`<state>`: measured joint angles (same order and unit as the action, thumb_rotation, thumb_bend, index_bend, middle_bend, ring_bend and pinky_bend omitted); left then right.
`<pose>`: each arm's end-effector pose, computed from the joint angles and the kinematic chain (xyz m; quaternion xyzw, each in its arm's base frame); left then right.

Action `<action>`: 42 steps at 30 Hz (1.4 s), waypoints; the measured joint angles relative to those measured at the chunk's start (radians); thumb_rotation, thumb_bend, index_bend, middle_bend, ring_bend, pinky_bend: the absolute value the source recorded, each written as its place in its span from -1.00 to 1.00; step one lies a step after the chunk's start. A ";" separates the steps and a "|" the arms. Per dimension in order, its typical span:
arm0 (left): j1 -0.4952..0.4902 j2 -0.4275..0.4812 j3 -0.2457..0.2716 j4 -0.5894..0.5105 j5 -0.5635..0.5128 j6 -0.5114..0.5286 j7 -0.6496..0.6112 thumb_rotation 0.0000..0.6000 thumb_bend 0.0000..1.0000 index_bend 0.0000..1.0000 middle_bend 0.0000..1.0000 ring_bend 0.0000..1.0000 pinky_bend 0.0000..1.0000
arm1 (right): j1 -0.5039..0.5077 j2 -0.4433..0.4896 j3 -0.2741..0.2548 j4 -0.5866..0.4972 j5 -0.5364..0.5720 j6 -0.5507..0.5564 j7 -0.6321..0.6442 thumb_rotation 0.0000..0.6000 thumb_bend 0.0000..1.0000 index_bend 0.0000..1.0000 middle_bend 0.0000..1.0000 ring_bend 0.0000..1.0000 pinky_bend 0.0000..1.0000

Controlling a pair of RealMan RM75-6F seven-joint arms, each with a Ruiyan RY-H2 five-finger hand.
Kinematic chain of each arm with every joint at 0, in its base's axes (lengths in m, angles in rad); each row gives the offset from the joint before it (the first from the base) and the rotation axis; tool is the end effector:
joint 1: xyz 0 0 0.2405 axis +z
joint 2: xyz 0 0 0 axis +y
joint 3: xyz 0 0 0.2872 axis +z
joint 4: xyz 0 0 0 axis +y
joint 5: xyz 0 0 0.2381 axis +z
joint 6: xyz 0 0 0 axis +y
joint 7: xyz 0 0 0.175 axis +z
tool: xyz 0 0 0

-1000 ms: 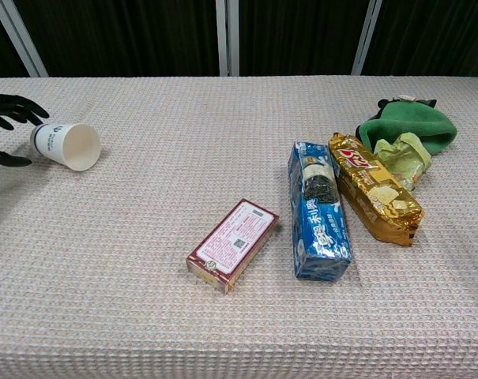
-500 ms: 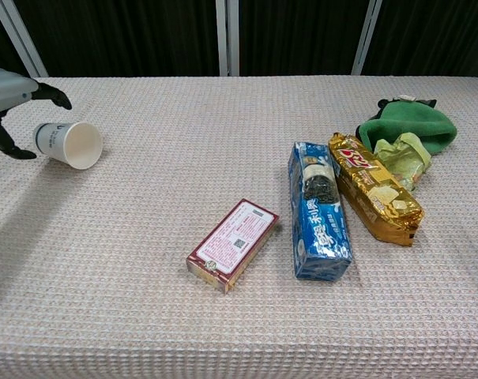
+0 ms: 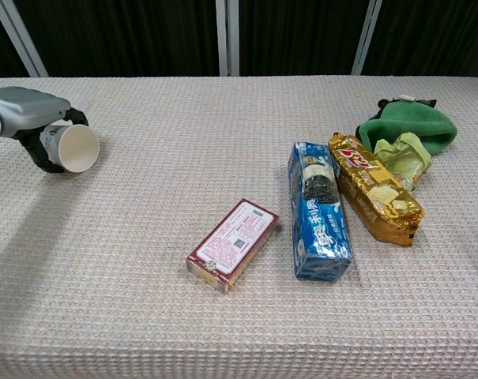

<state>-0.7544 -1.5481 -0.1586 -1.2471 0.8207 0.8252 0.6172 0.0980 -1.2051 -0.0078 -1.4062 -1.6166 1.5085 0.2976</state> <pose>-0.2601 0.4392 -0.0401 -0.7462 -0.3630 -0.1921 0.5240 -0.3690 -0.2097 0.1231 0.6005 -0.4259 0.4463 0.5087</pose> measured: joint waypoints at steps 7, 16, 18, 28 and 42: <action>0.042 -0.021 -0.059 0.012 0.057 0.014 -0.296 1.00 -0.48 -0.01 -0.10 -0.28 -0.25 | -0.002 -0.001 0.002 0.002 0.001 0.002 0.003 1.00 -0.57 -0.65 -0.72 -0.97 -0.78; 0.133 -0.055 -0.139 0.035 0.210 0.037 -0.956 1.00 -0.55 -0.23 -0.30 -0.42 -0.48 | 0.009 -0.004 0.004 -0.002 -0.006 -0.008 -0.004 1.00 -0.57 -0.65 -0.72 -0.97 -0.78; 0.150 -0.072 -0.142 0.069 0.264 0.034 -1.092 1.00 -0.59 -0.25 -0.31 -0.45 -0.51 | 0.010 -0.003 0.005 -0.003 -0.005 -0.010 -0.005 1.00 -0.57 -0.65 -0.72 -0.97 -0.78; 0.180 -0.171 -0.128 0.267 0.370 0.033 -1.208 1.00 -0.67 -0.40 -0.40 -0.57 -0.63 | 0.004 -0.001 0.005 -0.005 0.002 -0.008 -0.004 1.00 -0.57 -0.65 -0.72 -0.97 -0.78; 0.239 -0.053 -0.111 0.111 0.401 0.164 -1.084 1.00 -0.68 -0.68 -0.64 -0.71 -0.65 | 0.003 0.007 0.007 -0.011 -0.007 0.004 -0.009 1.00 -0.57 -0.65 -0.72 -0.97 -0.78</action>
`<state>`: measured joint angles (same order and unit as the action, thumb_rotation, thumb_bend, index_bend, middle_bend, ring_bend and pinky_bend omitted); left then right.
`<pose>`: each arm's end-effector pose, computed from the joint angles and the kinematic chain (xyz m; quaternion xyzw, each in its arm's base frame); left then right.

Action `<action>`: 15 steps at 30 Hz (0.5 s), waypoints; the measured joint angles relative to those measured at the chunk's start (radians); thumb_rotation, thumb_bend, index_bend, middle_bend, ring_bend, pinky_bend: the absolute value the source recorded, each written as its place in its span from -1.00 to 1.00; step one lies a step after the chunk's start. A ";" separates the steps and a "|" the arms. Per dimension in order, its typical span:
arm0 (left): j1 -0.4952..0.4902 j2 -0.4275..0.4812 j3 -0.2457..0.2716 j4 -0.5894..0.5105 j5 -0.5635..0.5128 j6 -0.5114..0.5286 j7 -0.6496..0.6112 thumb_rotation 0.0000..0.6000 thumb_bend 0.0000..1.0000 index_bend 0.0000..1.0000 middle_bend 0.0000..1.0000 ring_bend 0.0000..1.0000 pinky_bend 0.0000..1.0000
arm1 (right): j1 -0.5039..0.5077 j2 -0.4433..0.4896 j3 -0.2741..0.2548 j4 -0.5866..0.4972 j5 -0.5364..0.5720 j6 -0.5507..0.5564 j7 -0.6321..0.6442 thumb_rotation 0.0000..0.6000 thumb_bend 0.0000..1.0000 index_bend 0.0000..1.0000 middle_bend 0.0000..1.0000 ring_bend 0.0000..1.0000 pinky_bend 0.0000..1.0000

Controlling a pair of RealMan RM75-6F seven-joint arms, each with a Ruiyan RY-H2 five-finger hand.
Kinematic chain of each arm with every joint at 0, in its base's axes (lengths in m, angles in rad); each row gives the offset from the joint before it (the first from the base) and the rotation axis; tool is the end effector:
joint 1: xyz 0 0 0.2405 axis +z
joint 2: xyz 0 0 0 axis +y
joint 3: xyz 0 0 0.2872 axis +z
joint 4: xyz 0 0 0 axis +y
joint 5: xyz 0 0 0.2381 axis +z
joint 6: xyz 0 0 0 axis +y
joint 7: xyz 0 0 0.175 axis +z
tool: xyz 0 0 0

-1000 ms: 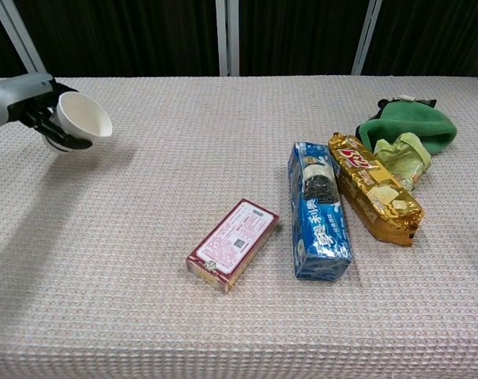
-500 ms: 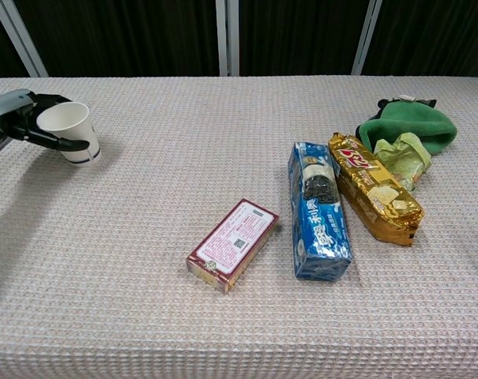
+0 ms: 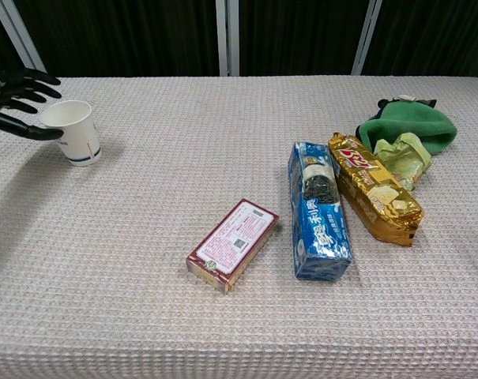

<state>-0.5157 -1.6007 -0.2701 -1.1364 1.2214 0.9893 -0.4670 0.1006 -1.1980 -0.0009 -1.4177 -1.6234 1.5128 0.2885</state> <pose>-0.3030 0.4105 -0.0088 -0.4853 -0.5908 -0.4981 0.4090 -0.3648 -0.2119 0.1256 0.6024 -0.4192 0.4502 0.5086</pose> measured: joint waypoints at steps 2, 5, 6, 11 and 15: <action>0.018 0.039 0.007 -0.045 0.020 0.056 0.048 1.00 -0.68 -0.68 -0.64 -0.71 -0.65 | 0.000 0.005 0.001 -0.003 0.000 0.000 -0.002 1.00 -0.57 -0.65 -0.72 -0.97 -0.78; 0.043 0.094 0.019 -0.096 0.030 0.108 0.154 1.00 -0.67 -0.67 -0.64 -0.71 -0.65 | 0.001 0.017 0.004 -0.008 0.003 0.000 -0.006 1.00 -0.57 -0.65 -0.72 -0.97 -0.78; 0.051 0.110 0.022 -0.110 0.031 0.120 0.197 1.00 -0.67 -0.67 -0.64 -0.71 -0.65 | 0.001 0.022 0.005 -0.011 0.005 -0.001 -0.004 1.00 -0.57 -0.65 -0.72 -0.97 -0.78; 0.120 0.203 0.055 -0.202 0.031 0.246 0.505 1.00 -0.68 -0.62 -0.64 -0.71 -0.67 | 0.004 0.038 0.012 -0.013 0.016 -0.007 0.005 1.00 -0.57 -0.65 -0.72 -0.97 -0.78; 0.221 0.301 0.113 -0.316 0.036 0.380 0.694 1.00 -0.67 -0.62 -0.64 -0.71 -0.67 | 0.011 0.044 0.016 -0.012 0.018 -0.015 0.005 1.00 -0.57 -0.65 -0.72 -0.97 -0.78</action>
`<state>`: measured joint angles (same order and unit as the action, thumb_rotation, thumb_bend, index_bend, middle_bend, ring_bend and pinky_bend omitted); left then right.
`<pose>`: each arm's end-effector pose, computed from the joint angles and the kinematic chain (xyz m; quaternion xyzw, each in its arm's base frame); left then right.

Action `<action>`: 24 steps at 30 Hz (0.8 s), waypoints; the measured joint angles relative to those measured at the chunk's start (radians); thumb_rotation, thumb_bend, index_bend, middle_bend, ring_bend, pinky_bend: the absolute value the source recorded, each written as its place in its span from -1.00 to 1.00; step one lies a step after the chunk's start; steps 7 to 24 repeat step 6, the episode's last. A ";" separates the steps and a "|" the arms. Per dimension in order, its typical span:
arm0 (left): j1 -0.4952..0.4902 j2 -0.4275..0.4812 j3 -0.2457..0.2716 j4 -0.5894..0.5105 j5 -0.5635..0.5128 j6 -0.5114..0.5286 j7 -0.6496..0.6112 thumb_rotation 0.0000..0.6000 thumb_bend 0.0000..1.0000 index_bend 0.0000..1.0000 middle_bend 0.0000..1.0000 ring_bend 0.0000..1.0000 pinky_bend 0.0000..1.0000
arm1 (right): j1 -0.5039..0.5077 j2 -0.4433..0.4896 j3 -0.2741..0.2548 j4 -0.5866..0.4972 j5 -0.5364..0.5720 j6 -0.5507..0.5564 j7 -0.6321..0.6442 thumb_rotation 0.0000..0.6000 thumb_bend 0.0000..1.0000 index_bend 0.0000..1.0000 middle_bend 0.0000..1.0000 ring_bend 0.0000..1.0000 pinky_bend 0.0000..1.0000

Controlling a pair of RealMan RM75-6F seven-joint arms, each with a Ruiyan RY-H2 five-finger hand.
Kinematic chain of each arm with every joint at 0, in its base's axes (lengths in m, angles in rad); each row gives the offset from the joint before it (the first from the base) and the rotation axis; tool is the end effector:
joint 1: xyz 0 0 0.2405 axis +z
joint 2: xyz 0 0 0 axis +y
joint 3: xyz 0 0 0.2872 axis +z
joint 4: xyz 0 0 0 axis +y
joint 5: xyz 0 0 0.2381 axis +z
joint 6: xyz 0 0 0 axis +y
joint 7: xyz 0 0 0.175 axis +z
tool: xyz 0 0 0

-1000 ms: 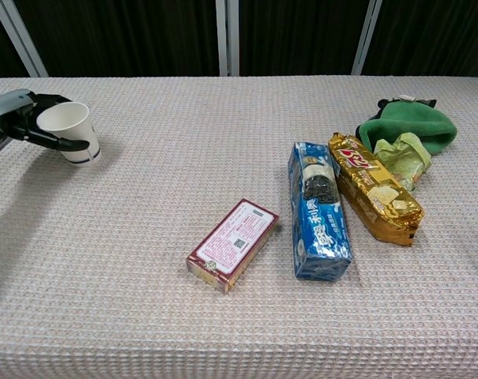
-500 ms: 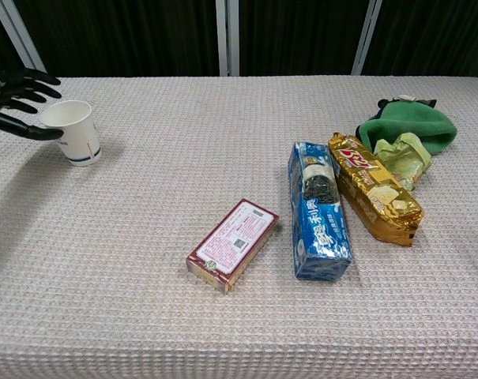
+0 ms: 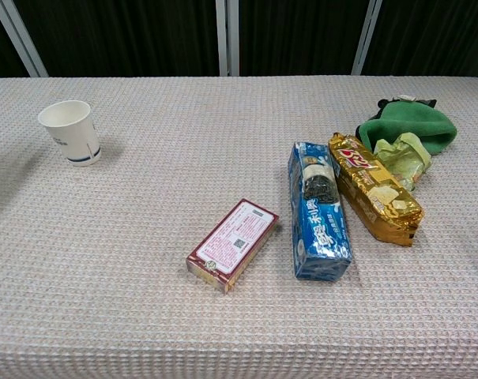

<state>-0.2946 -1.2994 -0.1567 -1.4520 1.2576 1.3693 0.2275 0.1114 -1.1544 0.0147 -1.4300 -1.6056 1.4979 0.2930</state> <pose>-0.3448 0.3162 0.1126 -0.5894 -0.3416 -0.3494 0.6433 -0.3669 -0.2202 0.1429 0.6034 -0.4114 0.4435 0.5195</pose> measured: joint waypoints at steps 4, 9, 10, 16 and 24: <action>0.107 0.080 0.067 -0.101 0.018 0.100 0.042 1.00 -0.68 -0.62 -0.64 -0.71 -0.67 | 0.006 0.003 0.000 -0.006 -0.008 -0.004 -0.005 1.00 -0.57 -0.65 -0.72 -0.97 -0.78; 0.148 0.098 0.093 -0.132 0.037 0.143 0.041 1.00 -0.67 -0.62 -0.64 -0.71 -0.67 | 0.010 0.002 -0.001 -0.011 -0.013 -0.007 -0.010 1.00 -0.57 -0.65 -0.72 -0.97 -0.78; 0.148 0.098 0.093 -0.132 0.037 0.143 0.041 1.00 -0.67 -0.62 -0.64 -0.71 -0.67 | 0.010 0.002 -0.001 -0.011 -0.013 -0.007 -0.010 1.00 -0.57 -0.65 -0.72 -0.97 -0.78; 0.148 0.098 0.093 -0.132 0.037 0.143 0.041 1.00 -0.67 -0.62 -0.64 -0.71 -0.67 | 0.010 0.002 -0.001 -0.011 -0.013 -0.007 -0.010 1.00 -0.57 -0.65 -0.72 -0.97 -0.78; 0.148 0.098 0.093 -0.132 0.037 0.143 0.041 1.00 -0.67 -0.62 -0.64 -0.71 -0.67 | 0.010 0.002 -0.001 -0.011 -0.013 -0.007 -0.010 1.00 -0.57 -0.65 -0.72 -0.97 -0.78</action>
